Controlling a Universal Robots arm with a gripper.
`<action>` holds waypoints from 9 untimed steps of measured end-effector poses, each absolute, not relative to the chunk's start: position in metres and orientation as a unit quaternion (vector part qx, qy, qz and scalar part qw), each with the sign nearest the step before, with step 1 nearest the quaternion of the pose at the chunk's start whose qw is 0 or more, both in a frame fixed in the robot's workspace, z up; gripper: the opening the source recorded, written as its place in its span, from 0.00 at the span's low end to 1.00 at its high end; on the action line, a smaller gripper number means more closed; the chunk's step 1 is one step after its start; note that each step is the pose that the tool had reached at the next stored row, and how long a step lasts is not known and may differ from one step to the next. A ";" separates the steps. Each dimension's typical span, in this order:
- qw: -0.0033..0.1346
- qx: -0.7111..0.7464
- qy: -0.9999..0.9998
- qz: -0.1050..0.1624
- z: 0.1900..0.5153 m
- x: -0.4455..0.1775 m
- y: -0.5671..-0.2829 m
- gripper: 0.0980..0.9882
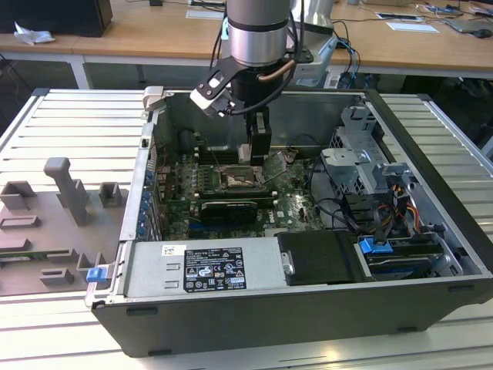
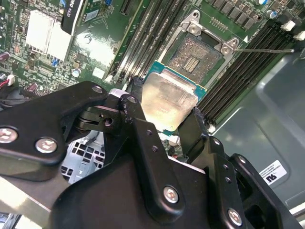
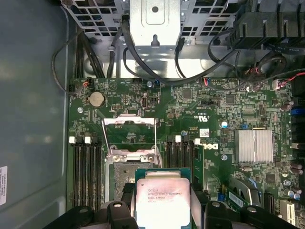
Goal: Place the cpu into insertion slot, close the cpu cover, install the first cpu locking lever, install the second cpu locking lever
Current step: 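Place the cpu into insertion slot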
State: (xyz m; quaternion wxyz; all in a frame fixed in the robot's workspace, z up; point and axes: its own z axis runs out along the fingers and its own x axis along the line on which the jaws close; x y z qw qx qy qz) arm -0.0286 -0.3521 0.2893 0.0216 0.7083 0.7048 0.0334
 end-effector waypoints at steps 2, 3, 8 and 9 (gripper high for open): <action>0.022 0.709 0.705 0.033 0.288 -0.029 -0.352 0.50; 0.022 0.709 0.704 0.033 0.288 -0.029 -0.352 0.50; 0.022 0.709 0.704 0.033 0.287 -0.029 -0.352 0.50; 0.022 0.709 0.704 0.033 0.287 -0.029 -0.352 0.50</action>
